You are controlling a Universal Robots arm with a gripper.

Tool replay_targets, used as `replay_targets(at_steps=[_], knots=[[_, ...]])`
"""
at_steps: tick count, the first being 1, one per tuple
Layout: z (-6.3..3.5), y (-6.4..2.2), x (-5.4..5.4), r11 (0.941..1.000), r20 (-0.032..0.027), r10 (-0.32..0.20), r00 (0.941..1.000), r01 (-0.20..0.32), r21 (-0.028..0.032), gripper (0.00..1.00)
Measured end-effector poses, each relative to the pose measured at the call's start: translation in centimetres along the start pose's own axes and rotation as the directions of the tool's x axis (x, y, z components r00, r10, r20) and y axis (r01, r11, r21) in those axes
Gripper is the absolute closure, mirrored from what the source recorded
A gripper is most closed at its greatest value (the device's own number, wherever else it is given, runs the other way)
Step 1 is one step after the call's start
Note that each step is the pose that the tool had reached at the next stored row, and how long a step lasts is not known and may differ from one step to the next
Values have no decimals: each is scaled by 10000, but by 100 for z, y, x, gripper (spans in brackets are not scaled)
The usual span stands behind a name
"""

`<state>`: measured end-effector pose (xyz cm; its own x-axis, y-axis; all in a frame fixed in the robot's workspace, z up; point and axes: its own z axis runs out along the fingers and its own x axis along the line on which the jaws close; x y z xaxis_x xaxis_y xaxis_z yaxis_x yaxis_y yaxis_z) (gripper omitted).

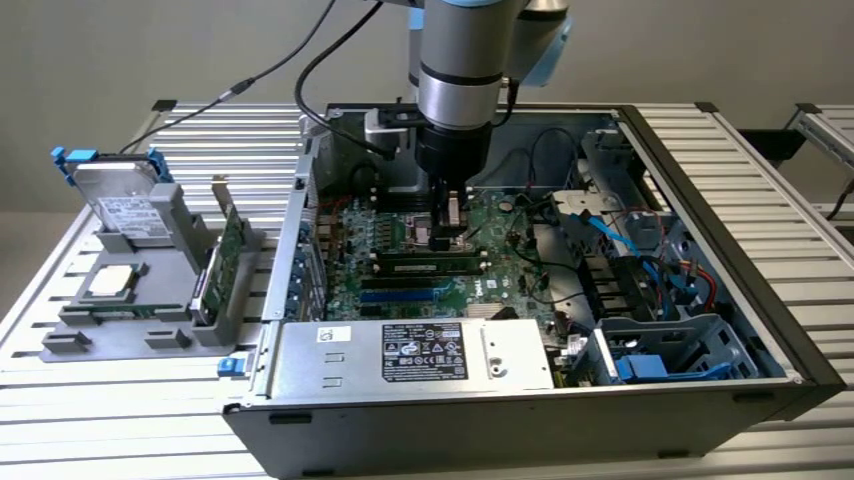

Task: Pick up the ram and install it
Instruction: 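Press down the ram until it locks into place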

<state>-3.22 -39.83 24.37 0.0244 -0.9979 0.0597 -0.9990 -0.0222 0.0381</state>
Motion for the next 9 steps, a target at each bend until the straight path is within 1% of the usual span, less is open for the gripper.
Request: replay_targets(at_steps=[8,9], knots=[[0,0,1,10000,10,-1,10000,1,-3,90],[-1,0,1,10000,8,2,10000,-2,-17,90]])
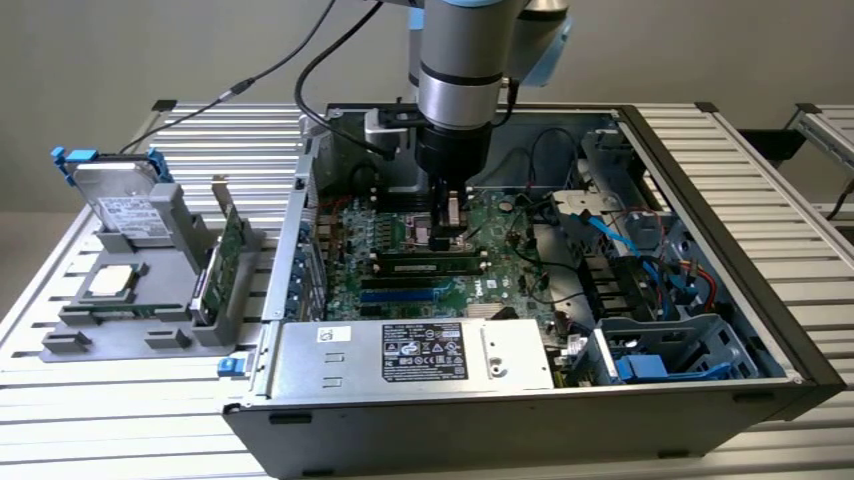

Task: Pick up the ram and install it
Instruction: 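Press down the ram until it locks into place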

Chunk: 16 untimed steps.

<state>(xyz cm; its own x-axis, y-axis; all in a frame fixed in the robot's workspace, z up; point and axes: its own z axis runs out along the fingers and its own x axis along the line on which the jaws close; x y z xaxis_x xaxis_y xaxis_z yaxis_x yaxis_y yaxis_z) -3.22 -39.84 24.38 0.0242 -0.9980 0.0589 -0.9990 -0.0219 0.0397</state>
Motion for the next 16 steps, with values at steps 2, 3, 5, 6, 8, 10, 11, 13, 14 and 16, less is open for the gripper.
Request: replay_targets(at_steps=[2,3,5,6,8,10,11,13,14,16], knots=[[1,0,-1,9997,11,257,9997,-257,-23,90],[1,0,-1,9991,19,414,9991,-414,-31,90],[1,0,-1,9971,31,753,9972,-753,-52,90],[1,0,-1,9957,37,925,9957,-925,-63,90],[2,0,-1,9919,49,1271,9919,-1271,-85,90],[2,0,-1,9869,59,1613,9869,-1612,-107,90],[3,0,-1,9839,64,1783,9840,-1782,-119,90],[5,0,-1,9768,75,2139,9768,-2137,-142,90],[6,0,-1,9729,79,2307,9730,-2305,-154,90],[11,0,-1,9641,88,2652,9642,-2650,-178,90]])
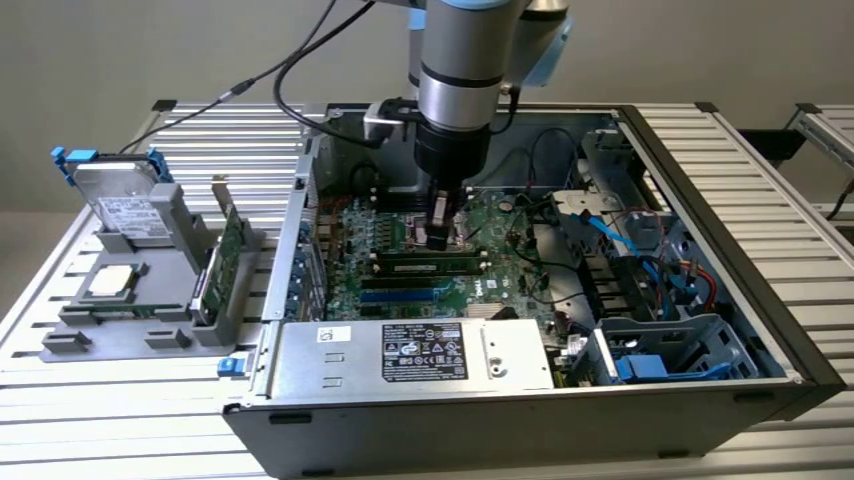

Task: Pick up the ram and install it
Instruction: 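Press down the ram until it locks into place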

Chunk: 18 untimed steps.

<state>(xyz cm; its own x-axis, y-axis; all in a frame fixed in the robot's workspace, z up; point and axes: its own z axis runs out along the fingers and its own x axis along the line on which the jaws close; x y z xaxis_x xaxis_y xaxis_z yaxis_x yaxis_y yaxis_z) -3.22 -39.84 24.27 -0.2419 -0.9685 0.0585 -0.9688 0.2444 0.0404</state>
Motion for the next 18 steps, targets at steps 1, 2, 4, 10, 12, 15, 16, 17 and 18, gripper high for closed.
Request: replay_targets(at_steps=[1,2,4,10,12,15,16,17,18], knots=[[2,0,0,9998,5,186,9998,-186,-11,90],[5,0,0,9993,12,369,9993,-369,-22,90],[12,-1,-1,9973,27,733,9973,-733,-44,90],[29,-1,-2,9835,62,1806,9835,-1805,-113,90],[34,-1,-2,9765,72,2152,9765,-2151,-136,90],[42,-2,-3,9637,87,2666,9638,-2664,-172,90],[44,-2,-3,9589,90,2832,9590,-2830,-183,90],[47,-2,-3,9538,95,2999,9539,-2997,-195,90],[50,-2,-4,9482,100,3171,9483,-3169,-208,90]])
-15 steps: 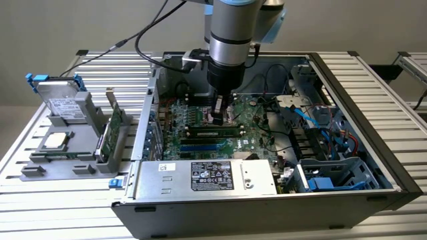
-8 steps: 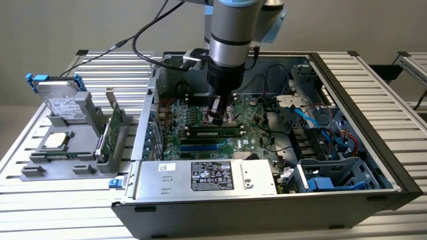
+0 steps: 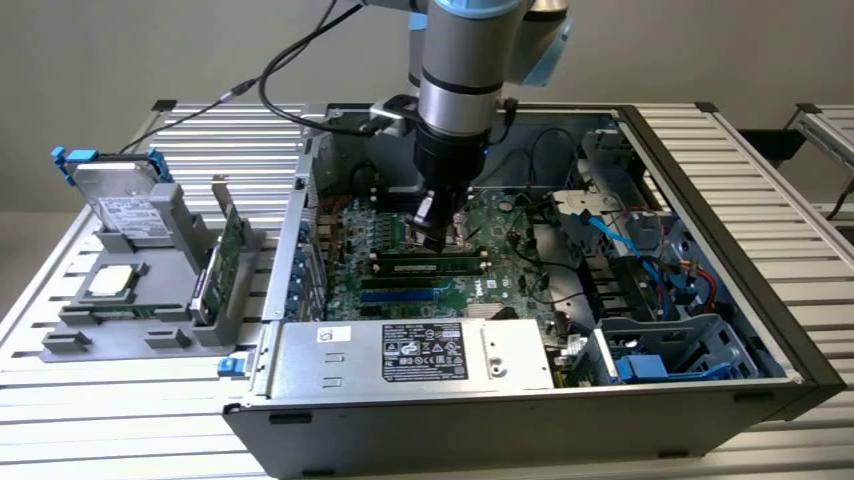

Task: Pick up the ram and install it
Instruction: 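Press down the ram until it locks into place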

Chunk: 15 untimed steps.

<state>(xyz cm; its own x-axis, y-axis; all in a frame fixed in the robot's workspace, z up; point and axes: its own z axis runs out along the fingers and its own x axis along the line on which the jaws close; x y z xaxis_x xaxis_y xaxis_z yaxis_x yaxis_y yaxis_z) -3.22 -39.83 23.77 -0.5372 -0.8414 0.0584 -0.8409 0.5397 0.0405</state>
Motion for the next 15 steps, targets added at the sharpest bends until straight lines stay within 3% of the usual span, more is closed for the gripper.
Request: replay_targets(at_steps=[4,8,15], knots=[[8,0,0,9978,33,667,9978,-667,-45,90],[16,-1,0,9912,63,1322,9912,-1322,-93,90],[30,-1,-1,9688,110,2473,9689,-2471,-181,90]])
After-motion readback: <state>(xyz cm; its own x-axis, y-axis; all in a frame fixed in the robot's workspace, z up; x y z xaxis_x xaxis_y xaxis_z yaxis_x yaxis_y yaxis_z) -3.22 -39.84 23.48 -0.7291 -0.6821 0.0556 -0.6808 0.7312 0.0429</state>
